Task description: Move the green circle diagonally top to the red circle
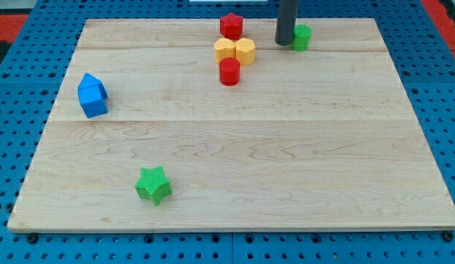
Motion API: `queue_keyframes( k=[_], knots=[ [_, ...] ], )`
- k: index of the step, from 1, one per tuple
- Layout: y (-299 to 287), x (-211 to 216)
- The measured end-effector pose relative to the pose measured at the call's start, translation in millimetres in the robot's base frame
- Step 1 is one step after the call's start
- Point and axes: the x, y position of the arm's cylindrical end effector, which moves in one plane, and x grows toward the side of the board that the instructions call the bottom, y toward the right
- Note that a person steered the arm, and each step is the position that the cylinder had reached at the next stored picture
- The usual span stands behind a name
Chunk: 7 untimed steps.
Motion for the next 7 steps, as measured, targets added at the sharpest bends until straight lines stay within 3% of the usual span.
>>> queue_keyframes(
  k=[1,5,7],
  knots=[
    [38.6,-2.0],
    [87.0,13.7],
    [145.5,0.6]
  ],
)
